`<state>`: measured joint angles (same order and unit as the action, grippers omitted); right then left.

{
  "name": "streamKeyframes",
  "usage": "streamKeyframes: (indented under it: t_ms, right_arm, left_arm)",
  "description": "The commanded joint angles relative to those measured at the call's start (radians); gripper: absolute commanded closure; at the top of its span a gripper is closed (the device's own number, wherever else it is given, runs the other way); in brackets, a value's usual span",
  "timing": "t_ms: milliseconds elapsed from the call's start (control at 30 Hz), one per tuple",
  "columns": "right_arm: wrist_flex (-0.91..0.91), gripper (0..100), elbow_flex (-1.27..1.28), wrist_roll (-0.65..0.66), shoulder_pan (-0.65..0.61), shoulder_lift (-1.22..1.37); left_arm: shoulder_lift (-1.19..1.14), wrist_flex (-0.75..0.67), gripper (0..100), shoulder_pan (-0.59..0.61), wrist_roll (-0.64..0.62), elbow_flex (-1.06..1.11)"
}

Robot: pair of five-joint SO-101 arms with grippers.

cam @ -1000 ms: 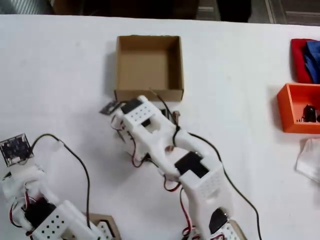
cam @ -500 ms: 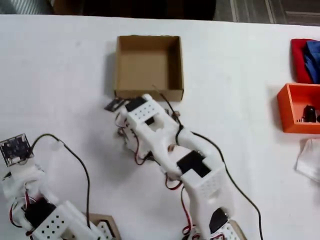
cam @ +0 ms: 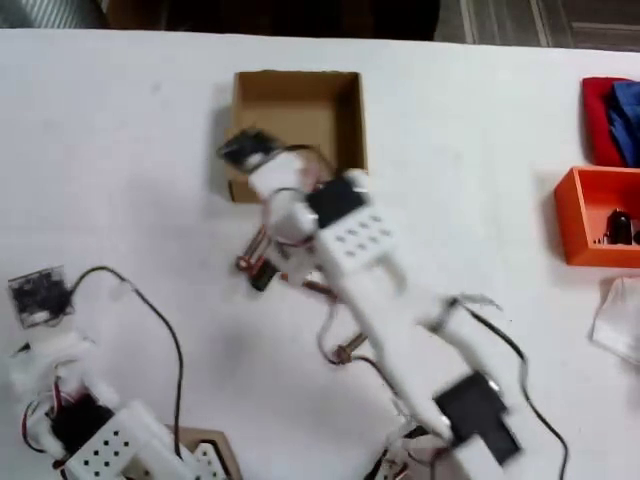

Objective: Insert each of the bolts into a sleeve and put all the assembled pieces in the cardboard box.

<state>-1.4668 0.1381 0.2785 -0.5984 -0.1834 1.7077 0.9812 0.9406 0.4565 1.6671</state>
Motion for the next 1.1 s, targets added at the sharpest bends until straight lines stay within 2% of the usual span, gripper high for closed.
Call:
streamKeyframes:
  t_ms: [0, 100, 233, 433, 600, 667, 733, 833, 900, 1000, 1067]
  right_arm:
    - [0.008, 97.7, 0.077, 0.058, 0.125, -0.248]
    - [0.038, 97.7, 0.203, 0.075, 0.272, -0.443]
    - [0.163, 97.7, 0.433, 0.077, 0.472, -0.651]
    - [0.341, 97.7, 0.727, 0.066, 0.674, -0.791]
    - [0.397, 97.7, 0.812, 0.066, 0.739, -0.825]
    - [0.4, 97.7, 0.812, 0.061, 0.754, -0.825]
    - [0.438, 97.7, 0.812, 0.005, 0.788, -0.825]
    - [0.504, 97.7, 0.813, -0.08, 0.854, -0.817]
    - [0.522, 97.7, 0.813, -0.127, 0.885, -0.817]
    - [0.524, 97.7, 0.813, -0.164, 0.912, -0.816]
    - [0.524, 97.7, 0.813, -0.166, 0.937, -0.816]
  left_arm:
    - [0.005, 0.071, 87, -0.138, 0.032, -0.053]
    - [0.003, 0.091, 87, -0.267, 0.037, -0.091]
    - [0.002, 0.098, 87, -0.413, 0.04, -0.13]
    - [-0.077, 0.183, 87, -0.594, 0.06, -0.274]
    - [-0.479, 0.192, 87, -0.615, 0.061, -0.613]
    - [-0.715, 0.256, 87, -0.623, 0.06, -0.806]
    - [-0.944, 0.388, 87, -0.683, 0.057, -1.004]
    - [-1.22, 0.592, 87, -0.862, 0.06, -1.251]
    - [-1.347, 0.66, 87, -1.008, 0.057, -1.374]
    - [-1.484, 0.669, 87, -1.208, 0.054, -1.508]
    - [-1.57, 0.655, 87, -1.298, 0.031, -1.57]
